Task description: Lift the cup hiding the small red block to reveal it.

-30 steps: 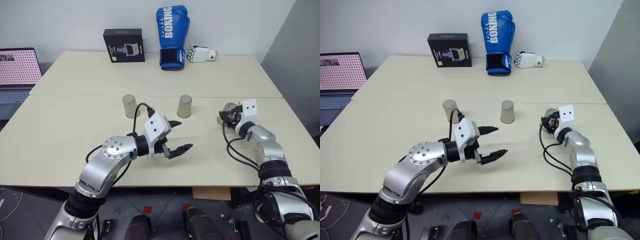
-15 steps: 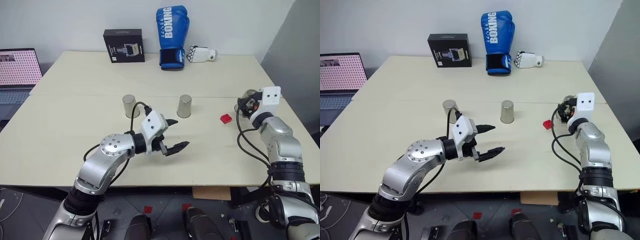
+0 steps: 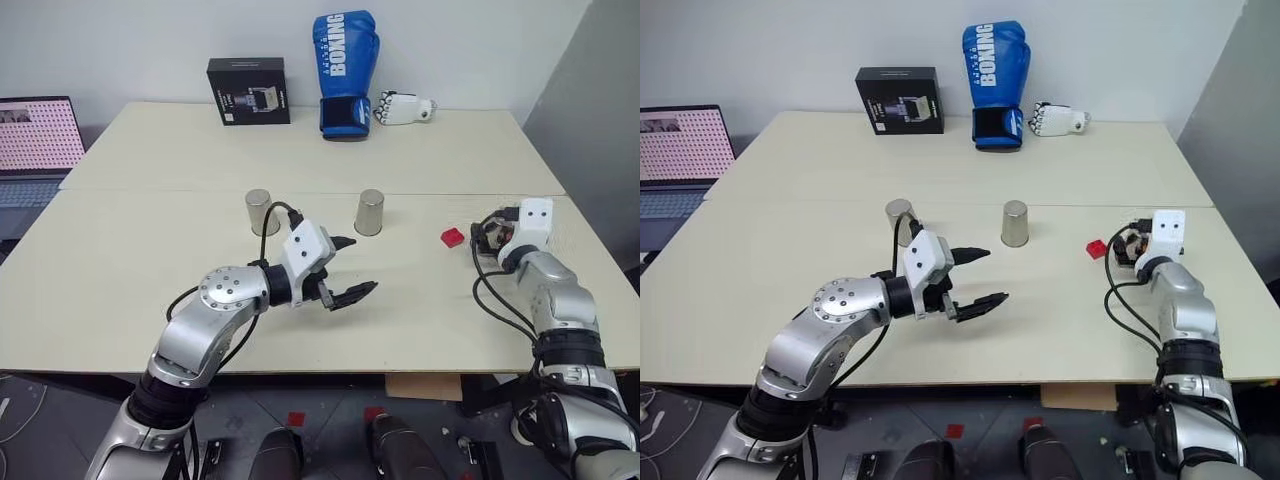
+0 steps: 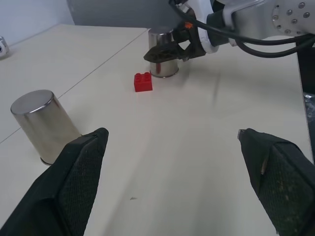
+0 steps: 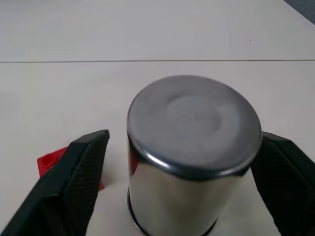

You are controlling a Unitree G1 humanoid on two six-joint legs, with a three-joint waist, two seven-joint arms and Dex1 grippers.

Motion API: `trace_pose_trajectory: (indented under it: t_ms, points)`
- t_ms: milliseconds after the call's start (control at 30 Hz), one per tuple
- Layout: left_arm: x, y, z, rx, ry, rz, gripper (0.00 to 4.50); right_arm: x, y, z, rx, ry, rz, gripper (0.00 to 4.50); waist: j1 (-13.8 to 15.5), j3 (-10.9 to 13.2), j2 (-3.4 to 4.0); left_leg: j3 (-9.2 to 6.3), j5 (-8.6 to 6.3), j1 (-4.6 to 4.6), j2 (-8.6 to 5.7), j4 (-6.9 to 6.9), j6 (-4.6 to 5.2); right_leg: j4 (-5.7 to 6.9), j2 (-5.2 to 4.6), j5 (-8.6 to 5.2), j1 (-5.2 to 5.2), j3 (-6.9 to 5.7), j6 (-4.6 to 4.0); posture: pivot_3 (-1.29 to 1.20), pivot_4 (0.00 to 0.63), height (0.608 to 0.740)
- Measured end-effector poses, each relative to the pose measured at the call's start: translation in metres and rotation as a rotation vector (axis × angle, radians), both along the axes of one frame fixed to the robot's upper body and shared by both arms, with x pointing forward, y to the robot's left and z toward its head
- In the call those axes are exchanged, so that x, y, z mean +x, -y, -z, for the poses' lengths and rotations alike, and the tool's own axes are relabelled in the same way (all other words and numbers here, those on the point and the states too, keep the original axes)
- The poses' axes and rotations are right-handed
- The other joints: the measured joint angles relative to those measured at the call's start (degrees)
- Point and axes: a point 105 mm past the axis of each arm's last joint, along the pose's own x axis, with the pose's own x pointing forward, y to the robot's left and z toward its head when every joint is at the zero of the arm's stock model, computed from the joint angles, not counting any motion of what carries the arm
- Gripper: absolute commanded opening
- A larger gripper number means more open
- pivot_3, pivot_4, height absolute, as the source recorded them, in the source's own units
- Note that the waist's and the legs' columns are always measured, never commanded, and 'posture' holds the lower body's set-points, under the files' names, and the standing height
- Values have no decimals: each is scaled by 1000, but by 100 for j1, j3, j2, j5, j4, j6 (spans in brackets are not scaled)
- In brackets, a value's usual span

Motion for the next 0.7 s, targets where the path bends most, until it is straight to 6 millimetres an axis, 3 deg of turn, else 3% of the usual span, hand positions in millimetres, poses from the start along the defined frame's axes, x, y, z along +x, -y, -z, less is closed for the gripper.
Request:
trace_pose_trajectory:
  t_ms: [100, 333, 467, 533, 700]
  points:
    - [2, -4, 1, 15, -5, -3, 4500, -12, -1, -4, -26, -7, -12, 4474, 3, 0, 1, -2, 0, 0, 0, -1, 0, 0, 0, -1, -1, -1, -1, 0, 150, 740]
    - [13, -36, 6, 95, -50, -60, 4500, -62, -9, -19, -71, -96, -61, 4474, 0, -1, 2, -4, 0, -1, 2, -1, 0, -1, 0, -13, -2, -4, -21, 0, 150, 740]
    - [16, -43, 3, 108, -59, -48, 4500, -86, -25, -22, -37, -150, -134, 4474, 7, -1, 2, -6, 0, 1, 2, -1, 0, 1, 0, -21, -2, -5, -34, 0, 150, 740]
    - [22, -53, 0, 114, -66, -71, 4500, -102, -43, -28, -25, -167, -229, 4474, 6, 0, 2, -10, 0, 0, 4, -1, 0, -1, 1, -21, -2, -9, -35, 0, 150, 740]
    - [24, -63, -8, 121, -57, -78, 4500, -124, -70, -37, -31, -183, -388, 4474, 4, -1, 1, -6, 0, -2, 5, -1, 0, -7, -1, -22, -2, -8, -35, 0, 150, 740]
